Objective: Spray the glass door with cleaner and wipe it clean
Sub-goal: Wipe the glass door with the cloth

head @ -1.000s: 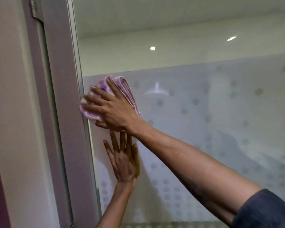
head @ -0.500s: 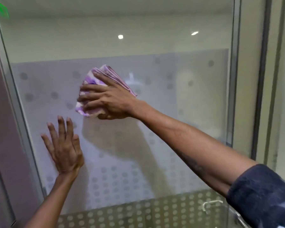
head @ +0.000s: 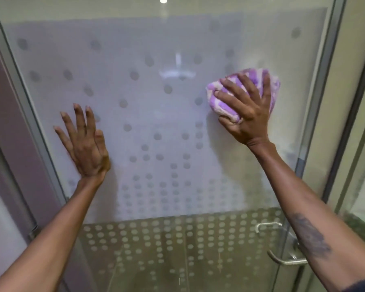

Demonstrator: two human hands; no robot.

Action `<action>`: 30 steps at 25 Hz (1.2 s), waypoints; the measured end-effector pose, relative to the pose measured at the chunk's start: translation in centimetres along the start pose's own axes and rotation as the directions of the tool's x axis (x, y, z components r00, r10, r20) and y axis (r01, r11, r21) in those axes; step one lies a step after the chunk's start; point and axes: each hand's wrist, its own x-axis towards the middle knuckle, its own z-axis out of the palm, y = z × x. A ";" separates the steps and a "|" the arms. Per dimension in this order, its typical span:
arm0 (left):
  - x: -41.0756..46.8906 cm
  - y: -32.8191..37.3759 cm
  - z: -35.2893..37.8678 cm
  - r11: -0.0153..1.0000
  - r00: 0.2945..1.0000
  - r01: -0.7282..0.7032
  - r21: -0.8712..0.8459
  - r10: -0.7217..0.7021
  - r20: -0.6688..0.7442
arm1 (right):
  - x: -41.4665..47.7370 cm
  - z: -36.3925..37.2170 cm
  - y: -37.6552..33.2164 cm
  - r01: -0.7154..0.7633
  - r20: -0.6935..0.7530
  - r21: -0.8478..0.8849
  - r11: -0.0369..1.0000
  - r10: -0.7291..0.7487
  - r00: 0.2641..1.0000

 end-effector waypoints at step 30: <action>-0.2 -0.1 0.2 0.999 0.998 -0.034 0.000 0.034 -0.049 | -14.6 -1.6 -3.7 0.235 0.251 0.035 0.971 -0.236 0.939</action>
